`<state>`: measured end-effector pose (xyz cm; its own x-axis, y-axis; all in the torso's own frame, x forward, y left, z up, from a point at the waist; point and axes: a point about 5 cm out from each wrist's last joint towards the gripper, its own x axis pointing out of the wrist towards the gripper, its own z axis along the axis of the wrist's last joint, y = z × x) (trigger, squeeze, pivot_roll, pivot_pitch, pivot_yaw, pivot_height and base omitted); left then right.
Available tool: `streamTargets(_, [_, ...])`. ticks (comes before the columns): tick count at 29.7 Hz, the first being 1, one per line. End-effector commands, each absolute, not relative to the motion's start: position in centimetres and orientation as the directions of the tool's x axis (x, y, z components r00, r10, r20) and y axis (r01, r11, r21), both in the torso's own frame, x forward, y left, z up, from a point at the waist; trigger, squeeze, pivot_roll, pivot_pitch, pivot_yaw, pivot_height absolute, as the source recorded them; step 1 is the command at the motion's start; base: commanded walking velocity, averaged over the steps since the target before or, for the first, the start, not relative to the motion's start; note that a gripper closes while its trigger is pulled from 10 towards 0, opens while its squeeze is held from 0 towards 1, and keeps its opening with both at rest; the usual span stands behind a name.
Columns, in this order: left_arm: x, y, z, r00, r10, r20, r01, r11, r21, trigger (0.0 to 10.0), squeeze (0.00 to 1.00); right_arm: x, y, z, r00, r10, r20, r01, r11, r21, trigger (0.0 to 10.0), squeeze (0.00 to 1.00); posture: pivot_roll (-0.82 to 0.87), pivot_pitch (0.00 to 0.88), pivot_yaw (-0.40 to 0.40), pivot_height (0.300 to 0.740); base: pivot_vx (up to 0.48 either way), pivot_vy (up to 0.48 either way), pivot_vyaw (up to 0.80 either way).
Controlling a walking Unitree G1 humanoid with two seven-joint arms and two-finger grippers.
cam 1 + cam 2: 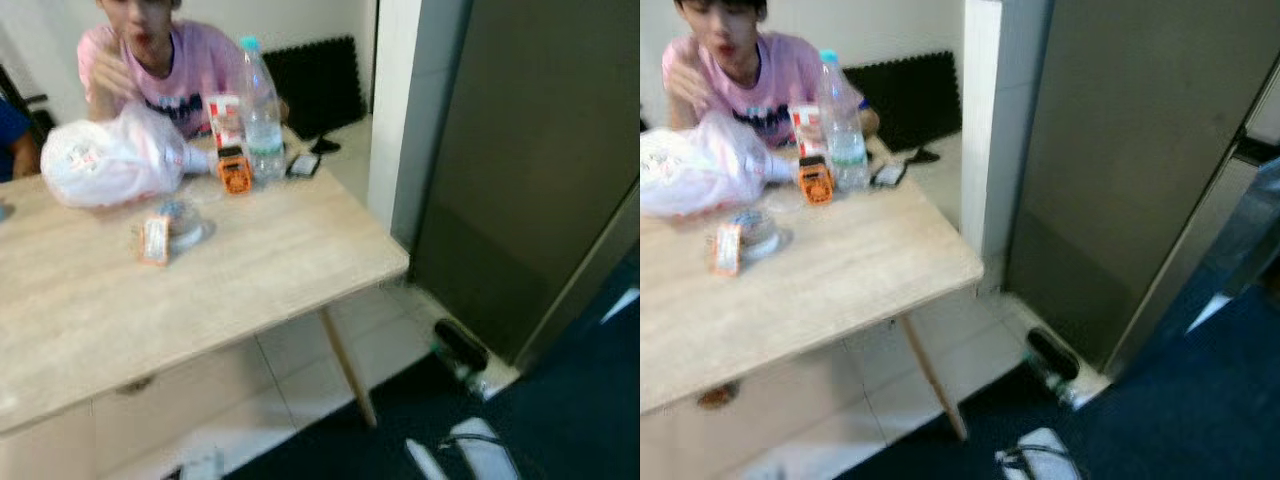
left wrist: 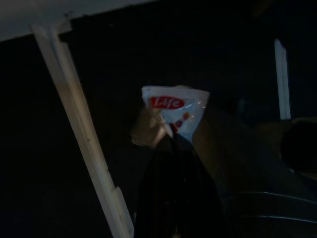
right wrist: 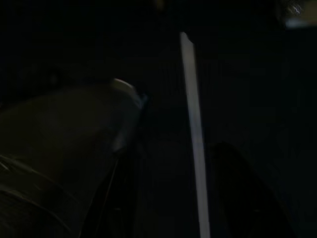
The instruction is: Restocking fridge
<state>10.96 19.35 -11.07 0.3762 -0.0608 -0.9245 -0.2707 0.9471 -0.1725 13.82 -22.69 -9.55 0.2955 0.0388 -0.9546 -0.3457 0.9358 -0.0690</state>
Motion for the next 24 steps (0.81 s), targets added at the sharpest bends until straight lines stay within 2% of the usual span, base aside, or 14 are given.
streamTargets(1, [9.88, 19.42, -11.35, 0.337, -0.062, -0.94, -0.271, 0.949, -0.159, 10.0, 0.0, 14.0, -22.0, -9.64, 0.302, 0.056, -0.952, -0.344, 0.937, -0.054, 10.0, 0.0, -0.04, 0.0, 0.004, 0.74, 0.0, -0.416, 0.0])
streamTargets(24, [9.73, 19.49, -11.37, 0.334, -0.063, -0.94, -0.271, 0.949, -0.159, 10.0, 0.0, 13.86, -21.62, -9.74, 0.3, 0.082, -0.95, -0.326, 0.945, -0.021, 10.0, 0.0, -0.04, 0.0, 0.013, 0.74, 0.021, -0.416, 0.0])
